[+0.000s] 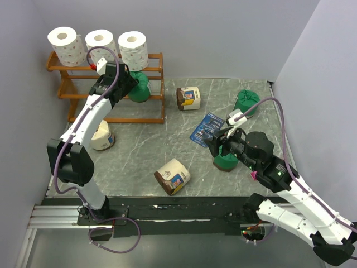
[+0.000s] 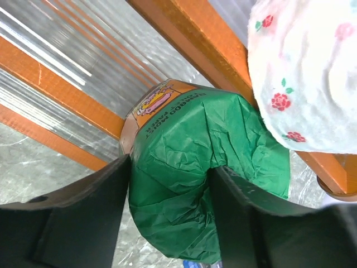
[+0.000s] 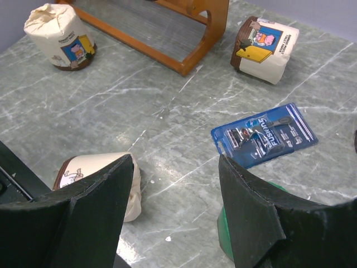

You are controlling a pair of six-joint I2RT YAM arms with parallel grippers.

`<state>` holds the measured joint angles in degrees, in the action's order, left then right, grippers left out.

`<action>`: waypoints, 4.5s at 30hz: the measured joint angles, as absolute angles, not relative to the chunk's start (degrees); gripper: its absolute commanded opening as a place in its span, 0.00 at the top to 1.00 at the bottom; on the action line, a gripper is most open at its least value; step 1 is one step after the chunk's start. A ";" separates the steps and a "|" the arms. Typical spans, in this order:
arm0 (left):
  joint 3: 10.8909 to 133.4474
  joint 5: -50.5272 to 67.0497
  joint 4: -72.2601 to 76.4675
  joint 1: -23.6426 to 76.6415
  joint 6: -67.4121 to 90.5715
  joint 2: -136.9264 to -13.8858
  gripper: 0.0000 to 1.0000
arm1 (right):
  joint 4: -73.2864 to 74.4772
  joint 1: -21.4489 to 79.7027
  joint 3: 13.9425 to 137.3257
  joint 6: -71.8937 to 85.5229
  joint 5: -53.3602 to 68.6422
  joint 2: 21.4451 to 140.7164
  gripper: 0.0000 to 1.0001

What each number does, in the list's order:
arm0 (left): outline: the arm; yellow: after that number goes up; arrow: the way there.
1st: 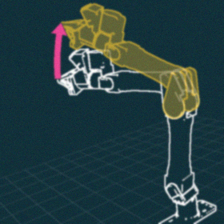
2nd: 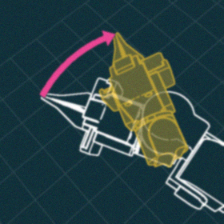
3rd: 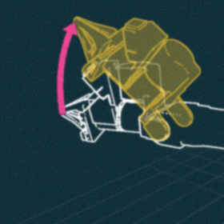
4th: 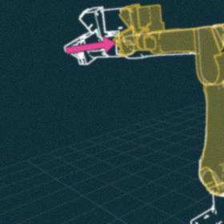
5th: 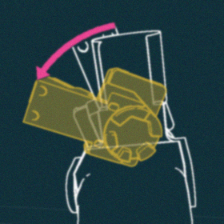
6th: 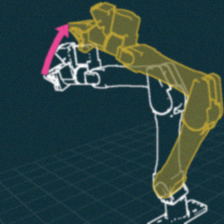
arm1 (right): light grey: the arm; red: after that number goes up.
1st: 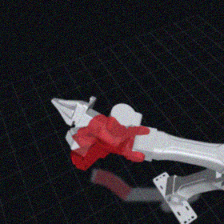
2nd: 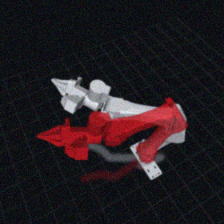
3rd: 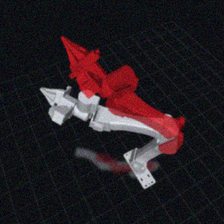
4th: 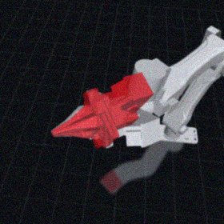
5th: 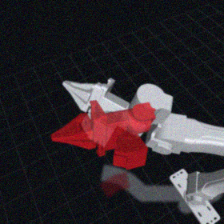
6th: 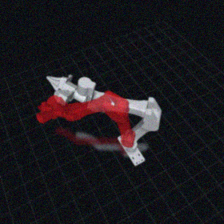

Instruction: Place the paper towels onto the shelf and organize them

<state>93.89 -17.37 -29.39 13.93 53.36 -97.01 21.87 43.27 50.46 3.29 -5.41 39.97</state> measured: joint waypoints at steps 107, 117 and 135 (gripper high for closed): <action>46.11 -15.27 -27.31 20.18 30.39 -39.20 0.04 | 38.96 30.70 51.66 20.78 -13.02 71.48 0.37; 46.04 -16.67 -27.29 20.18 29.47 -38.33 0.04 | 37.06 30.48 50.19 20.60 -12.47 71.37 0.59; 46.19 -27.94 -28.80 20.21 31.35 -33.17 0.04 | 37.93 41.93 74.48 12.10 -9.23 73.78 0.60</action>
<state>46.19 -27.94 -28.80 20.21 31.35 -33.17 37.93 41.93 74.48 12.10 -9.23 73.78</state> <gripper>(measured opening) 0.966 0.440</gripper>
